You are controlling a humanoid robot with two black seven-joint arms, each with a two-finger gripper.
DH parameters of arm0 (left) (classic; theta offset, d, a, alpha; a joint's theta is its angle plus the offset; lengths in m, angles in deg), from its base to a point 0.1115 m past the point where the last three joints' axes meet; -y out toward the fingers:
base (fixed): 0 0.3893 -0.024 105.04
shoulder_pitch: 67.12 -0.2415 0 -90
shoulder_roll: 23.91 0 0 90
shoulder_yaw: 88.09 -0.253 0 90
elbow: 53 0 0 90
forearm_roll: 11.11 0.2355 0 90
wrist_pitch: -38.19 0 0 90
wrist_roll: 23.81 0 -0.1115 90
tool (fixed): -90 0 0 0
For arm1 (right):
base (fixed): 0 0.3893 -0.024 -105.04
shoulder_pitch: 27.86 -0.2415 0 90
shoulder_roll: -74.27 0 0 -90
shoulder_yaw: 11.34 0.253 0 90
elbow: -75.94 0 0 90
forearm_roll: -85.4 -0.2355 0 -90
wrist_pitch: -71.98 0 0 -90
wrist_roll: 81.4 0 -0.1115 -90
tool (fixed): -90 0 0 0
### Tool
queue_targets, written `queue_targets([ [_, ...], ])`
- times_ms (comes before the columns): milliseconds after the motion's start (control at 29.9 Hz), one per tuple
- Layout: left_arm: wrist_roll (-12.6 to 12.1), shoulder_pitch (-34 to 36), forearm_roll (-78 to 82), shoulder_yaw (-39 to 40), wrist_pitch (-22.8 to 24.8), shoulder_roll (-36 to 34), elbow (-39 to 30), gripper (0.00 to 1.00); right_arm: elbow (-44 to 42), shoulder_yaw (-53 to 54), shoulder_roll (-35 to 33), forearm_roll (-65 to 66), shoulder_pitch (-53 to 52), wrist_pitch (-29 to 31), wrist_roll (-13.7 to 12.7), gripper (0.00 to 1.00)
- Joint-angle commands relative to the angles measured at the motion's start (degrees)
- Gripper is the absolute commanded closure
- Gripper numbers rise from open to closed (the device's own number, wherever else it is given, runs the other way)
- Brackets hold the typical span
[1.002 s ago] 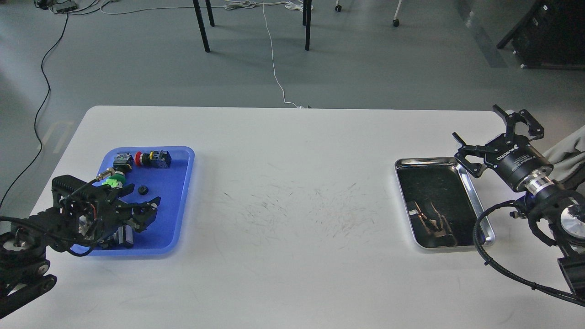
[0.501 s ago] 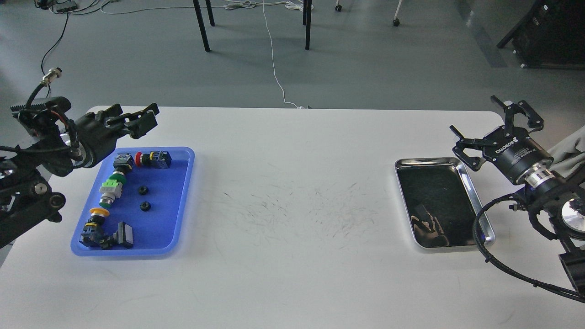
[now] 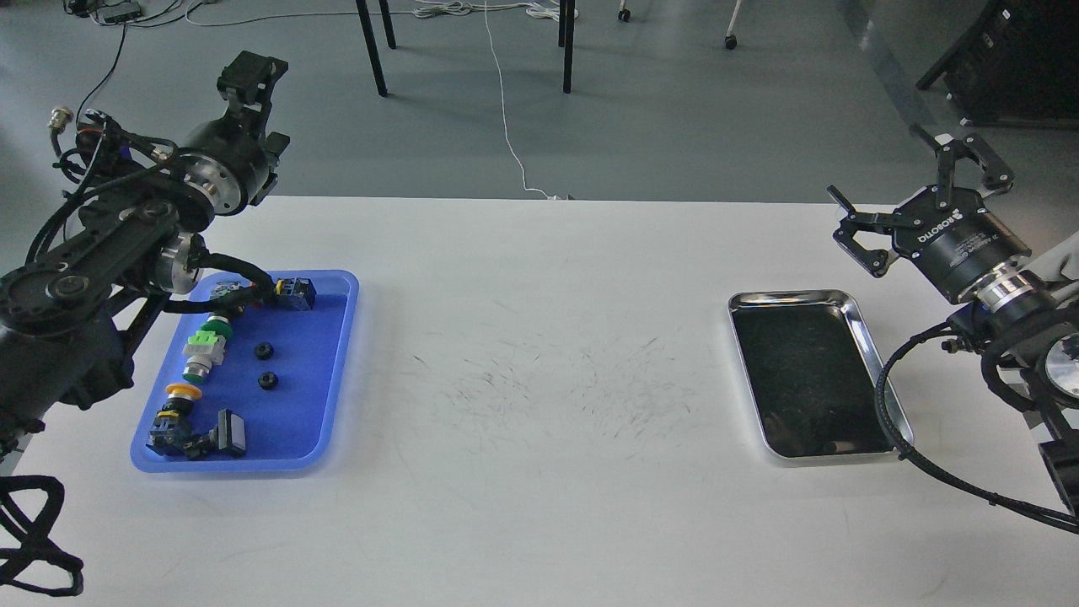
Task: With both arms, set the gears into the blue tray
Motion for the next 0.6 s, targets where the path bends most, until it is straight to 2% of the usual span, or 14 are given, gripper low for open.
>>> queue_targets([
  [0,1.1,0.4,-8.9,0.2,4.7,1.0,3.4,0.02,-1.7,-0.1,-0.1,0.1,-0.7,-0.1,0.0,0.01],
  [100,1.5,-0.3,-14.4,0.2,9.0,0.8,4.1,0.02,-4.3,0.1,-0.1,0.1,-1.7,-0.1,0.0,0.01],
  [334,2.9,-3.5,-17.3,1.3,15.6,0.7,3.4,0.02,-8.5,0.1,-0.2,0.0,-2.1,-0.1,0.2,0.01],
  [568,3.0,-3.6,-18.6,2.9,16.3,0.5,3.4,0.02,-8.5,0.2,-0.1,-0.1,-2.1,-0.1,0.9,0.01],
])
